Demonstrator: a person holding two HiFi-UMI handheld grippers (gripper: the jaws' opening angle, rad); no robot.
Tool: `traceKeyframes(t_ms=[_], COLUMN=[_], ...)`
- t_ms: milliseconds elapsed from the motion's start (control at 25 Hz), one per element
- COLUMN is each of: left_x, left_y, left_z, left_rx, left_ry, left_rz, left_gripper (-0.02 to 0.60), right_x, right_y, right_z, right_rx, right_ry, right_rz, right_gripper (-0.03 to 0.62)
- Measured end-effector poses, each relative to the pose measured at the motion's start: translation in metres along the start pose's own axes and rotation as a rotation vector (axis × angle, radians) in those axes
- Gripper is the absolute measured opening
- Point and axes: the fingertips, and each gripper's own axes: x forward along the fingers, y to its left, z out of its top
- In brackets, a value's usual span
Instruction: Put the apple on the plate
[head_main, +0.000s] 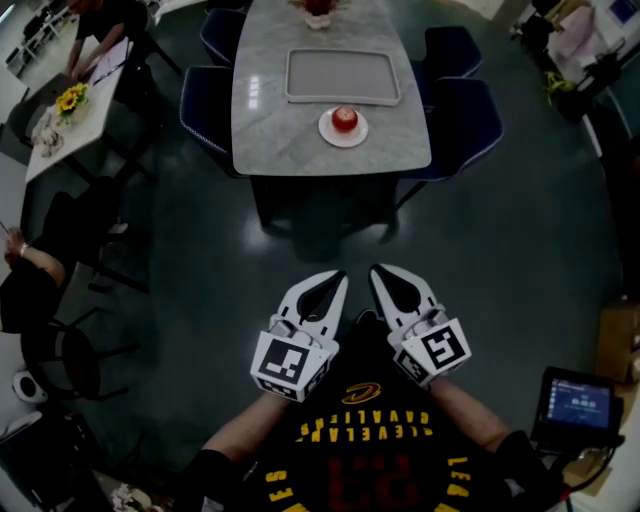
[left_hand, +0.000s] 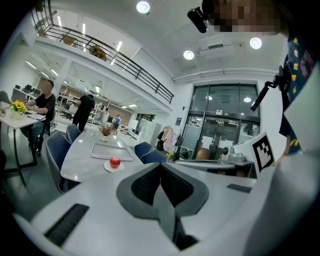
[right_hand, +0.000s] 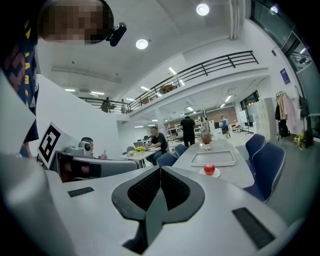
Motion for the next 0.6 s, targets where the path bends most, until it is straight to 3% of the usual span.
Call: traceKeyframes(t_ms=[240,600], left_x=[0.011,0.058], left_y=[0.002,0.021], left_z=[0.003,0.011], left_rx=[-0.03,-0.026], left_ry=[0.008,0.024], left_rz=[-0.016,0.054], left_gripper=[0.005,0.005], right_x=[0.003,0.035], right_y=[-0.013,-0.06], right_z=[0.002,0.006], right_rx=[0.042,0.104], right_ry=[0.007,0.005], right_rz=[-0.013,0.066], right_gripper=[0.006,0.006])
